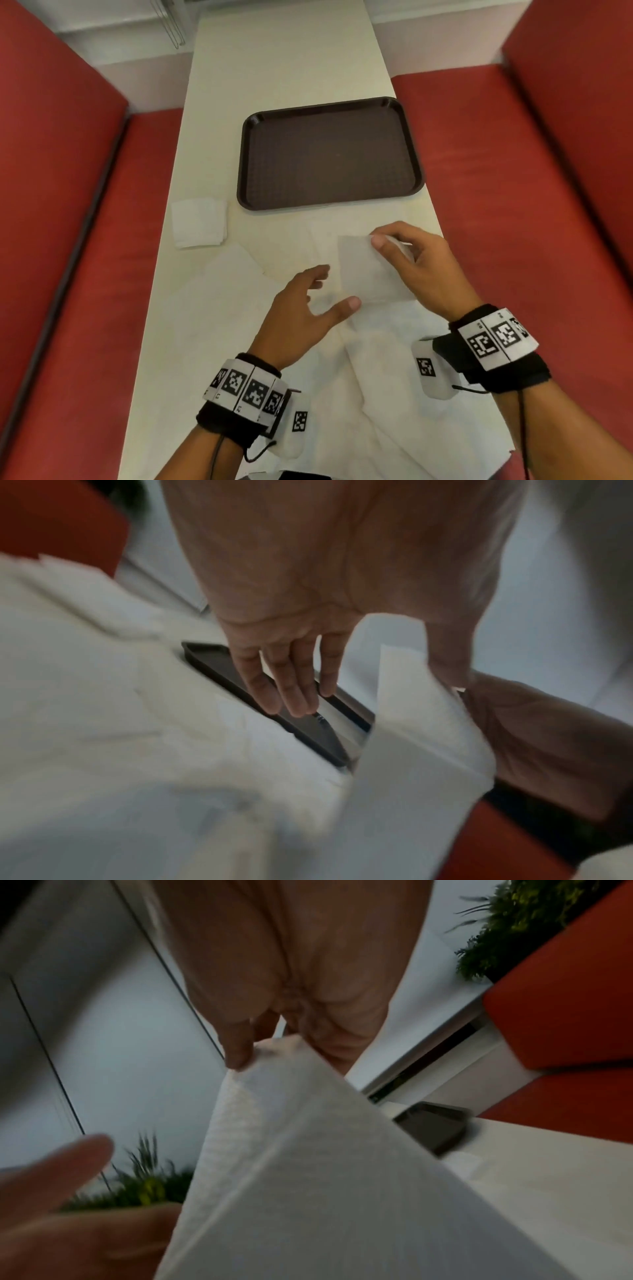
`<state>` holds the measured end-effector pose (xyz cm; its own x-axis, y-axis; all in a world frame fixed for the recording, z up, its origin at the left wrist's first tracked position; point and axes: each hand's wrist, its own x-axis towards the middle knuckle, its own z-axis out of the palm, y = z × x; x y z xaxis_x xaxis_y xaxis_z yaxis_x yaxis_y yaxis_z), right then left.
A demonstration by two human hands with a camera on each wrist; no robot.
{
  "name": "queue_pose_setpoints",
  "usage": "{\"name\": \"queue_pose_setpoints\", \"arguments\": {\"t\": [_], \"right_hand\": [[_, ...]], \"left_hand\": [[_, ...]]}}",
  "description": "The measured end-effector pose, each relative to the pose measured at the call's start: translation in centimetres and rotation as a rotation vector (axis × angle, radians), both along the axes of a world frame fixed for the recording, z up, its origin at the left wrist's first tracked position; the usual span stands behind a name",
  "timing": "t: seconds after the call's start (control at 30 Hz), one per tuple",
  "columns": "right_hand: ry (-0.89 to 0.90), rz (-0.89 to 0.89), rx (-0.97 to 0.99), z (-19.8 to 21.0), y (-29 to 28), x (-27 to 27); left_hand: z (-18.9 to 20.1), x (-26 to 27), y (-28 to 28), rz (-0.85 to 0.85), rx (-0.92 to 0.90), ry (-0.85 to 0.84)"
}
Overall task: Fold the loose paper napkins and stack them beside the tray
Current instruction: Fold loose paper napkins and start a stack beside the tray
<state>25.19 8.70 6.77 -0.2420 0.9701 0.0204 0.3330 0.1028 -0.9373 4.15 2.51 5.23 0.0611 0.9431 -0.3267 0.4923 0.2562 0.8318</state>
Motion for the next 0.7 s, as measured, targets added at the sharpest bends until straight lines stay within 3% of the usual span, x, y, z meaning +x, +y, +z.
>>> {"name": "queue_pose_setpoints", "arguments": {"t": [0.1, 0.27, 0.4, 0.57, 0.7], "right_hand": [[0.122, -0.010, 0.015, 2.2, 0.7, -0.9], [0.225, -0.176, -0.033, 3.1, 1.8, -2.0], [0.132, -0.211, -0.086, 3.5, 0.9, -2.8], [-0.263, 0.113, 0.212, 2.8, -1.3, -4.5], [-0.159, 0.053, 0.175, 2.0, -1.1, -7.3]], "left_hand": [[1.6, 0.5, 1.2, -0.073, -0.019, -0.113], [3.6, -0.4, 1.8, -0.031, -0.028, -0.318], [3.8, -1.9, 1.9, 0.078, -0.005, -0.373], [3.7, -4.5, 2.9, 0.171, -0.007, -0.400], [3.6, -7.0, 3.6, 0.157, -0.001, -0.379]]}}
